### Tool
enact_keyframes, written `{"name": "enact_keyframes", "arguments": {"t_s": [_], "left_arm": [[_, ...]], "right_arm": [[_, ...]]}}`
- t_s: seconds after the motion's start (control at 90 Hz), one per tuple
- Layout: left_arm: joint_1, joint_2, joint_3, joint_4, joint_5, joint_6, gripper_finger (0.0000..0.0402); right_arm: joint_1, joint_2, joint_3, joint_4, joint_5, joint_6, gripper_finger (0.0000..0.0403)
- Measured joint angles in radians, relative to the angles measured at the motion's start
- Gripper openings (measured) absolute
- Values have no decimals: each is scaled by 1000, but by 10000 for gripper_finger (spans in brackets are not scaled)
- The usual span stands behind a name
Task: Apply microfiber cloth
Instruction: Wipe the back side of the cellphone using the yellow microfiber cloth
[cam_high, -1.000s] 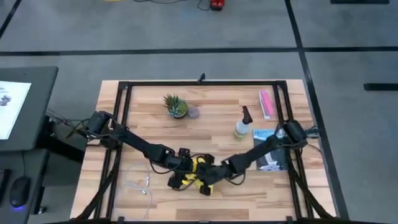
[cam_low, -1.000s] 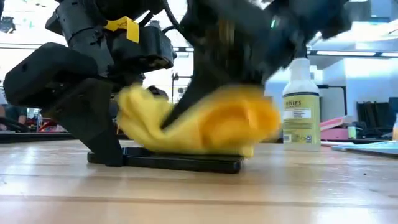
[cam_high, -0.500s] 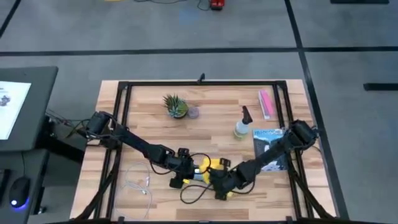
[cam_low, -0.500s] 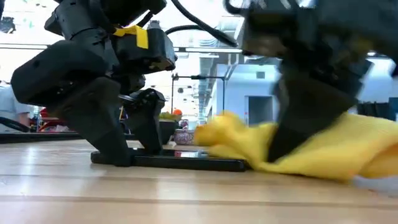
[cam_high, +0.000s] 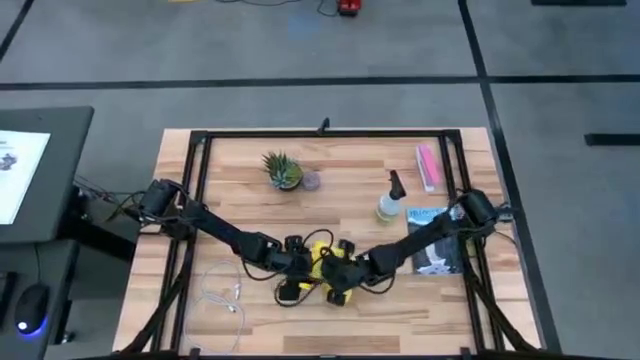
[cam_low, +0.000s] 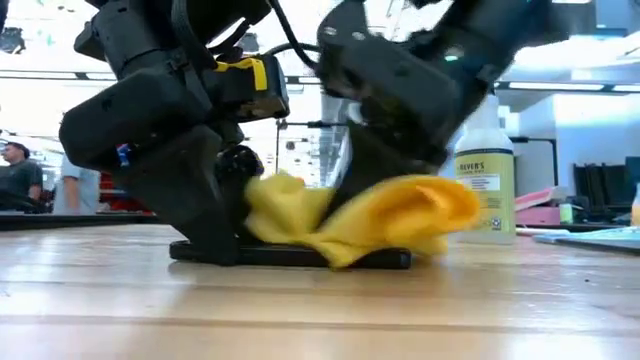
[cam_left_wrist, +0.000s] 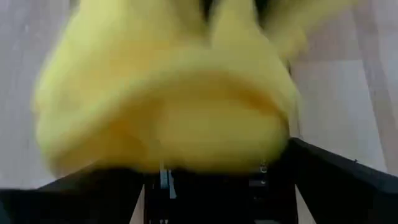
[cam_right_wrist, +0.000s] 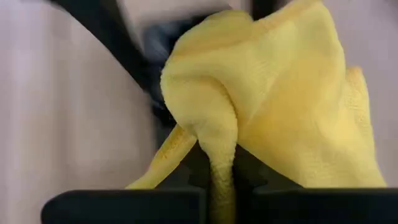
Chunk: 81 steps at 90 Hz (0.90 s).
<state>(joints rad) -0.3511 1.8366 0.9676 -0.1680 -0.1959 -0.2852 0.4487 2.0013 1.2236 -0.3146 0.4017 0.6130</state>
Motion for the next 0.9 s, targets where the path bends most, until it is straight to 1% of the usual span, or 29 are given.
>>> {"name": "enact_keyframes", "arguments": {"t_s": [0.067, 0.133, 0.267, 0.333, 0.389, 0.433, 0.522, 0.633, 0.722, 0.822, 0.9], "left_arm": [[0, 0, 0, -1, 0, 0, 347], [0, -3, 0, -4, 4, -4, 347], [1, -11, 0, 2, 50, -55, 346], [3, -24, 0, 6, 85, -80, 342], [3, -41, -1, 3, 94, -85, 336], [2, -57, -2, 4, 103, -85, 331], [1, -81, -6, -2, 121, -91, 322], [9, -93, -6, -1, 184, -130, 313], [4, -95, -5, -4, 192, -148, 304], [0, -99, -5, -2, 181, -147, 284], [1, -106, 3, 9, 172, -147, 266]], "right_arm": [[47, -37, -2, -157, 39, 78, 8], [90, -75, -9, -320, 38, 160, 10], [175, -150, -4, -548, 42, 336, 23], [216, -148, -6, -624, 51, 383, 33], [241, -145, -8, -657, 64, 403, 43], [257, -146, -8, -658, 71, 399, 53], [270, -149, -6, -605, 79, 353, 76], [276, -147, -6, -503, 107, 304, 100], [286, -148, -6, -423, 135, 298, 110], [296, -147, -6, -334, 215, 297, 112], [310, -148, -5, -302, 286, 310, 112]]}}
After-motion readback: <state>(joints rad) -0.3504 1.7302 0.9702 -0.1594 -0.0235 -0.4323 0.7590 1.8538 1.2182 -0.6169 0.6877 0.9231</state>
